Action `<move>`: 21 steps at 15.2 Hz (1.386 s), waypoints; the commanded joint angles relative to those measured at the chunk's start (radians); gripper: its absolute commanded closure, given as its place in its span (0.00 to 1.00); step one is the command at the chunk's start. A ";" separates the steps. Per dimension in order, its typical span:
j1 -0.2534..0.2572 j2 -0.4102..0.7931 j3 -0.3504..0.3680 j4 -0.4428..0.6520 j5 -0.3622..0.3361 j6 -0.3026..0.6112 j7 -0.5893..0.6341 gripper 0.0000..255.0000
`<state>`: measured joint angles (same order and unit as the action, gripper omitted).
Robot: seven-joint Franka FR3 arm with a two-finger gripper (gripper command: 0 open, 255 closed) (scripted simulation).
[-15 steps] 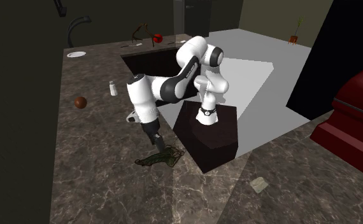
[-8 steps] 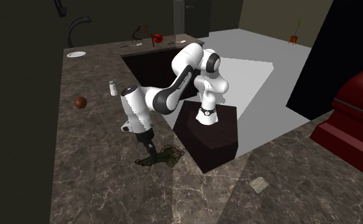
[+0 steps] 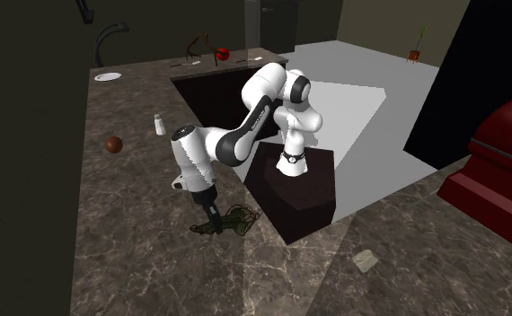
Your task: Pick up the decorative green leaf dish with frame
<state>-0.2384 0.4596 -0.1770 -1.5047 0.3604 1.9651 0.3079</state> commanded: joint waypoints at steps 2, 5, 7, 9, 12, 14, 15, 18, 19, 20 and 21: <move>0.000 0.001 0.000 0.000 0.000 0.000 0.000 1.00; 0.001 0.000 0.000 -0.002 0.000 0.000 0.001 1.00; 0.001 -0.002 0.000 0.008 -0.002 -0.011 0.004 1.00; 0.000 -0.008 -0.002 0.026 -0.006 -0.033 0.011 1.00; -0.001 -0.015 -0.003 0.054 -0.011 -0.068 0.021 1.00; -0.002 -0.019 -0.004 0.075 -0.014 -0.091 0.028 1.00; -0.003 -0.021 -0.005 0.086 -0.015 -0.103 0.031 1.00; -0.005 -0.024 -0.006 0.120 -0.019 -0.140 0.041 1.00; -0.006 -0.025 -0.006 0.132 -0.020 -0.153 0.045 1.00; -0.006 -0.025 -0.007 0.145 -0.021 -0.165 0.048 1.00; -0.007 -0.025 -0.007 0.158 -0.021 -0.178 0.051 1.00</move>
<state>-0.2453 0.4373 -0.1833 -1.3555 0.3402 1.7988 0.3559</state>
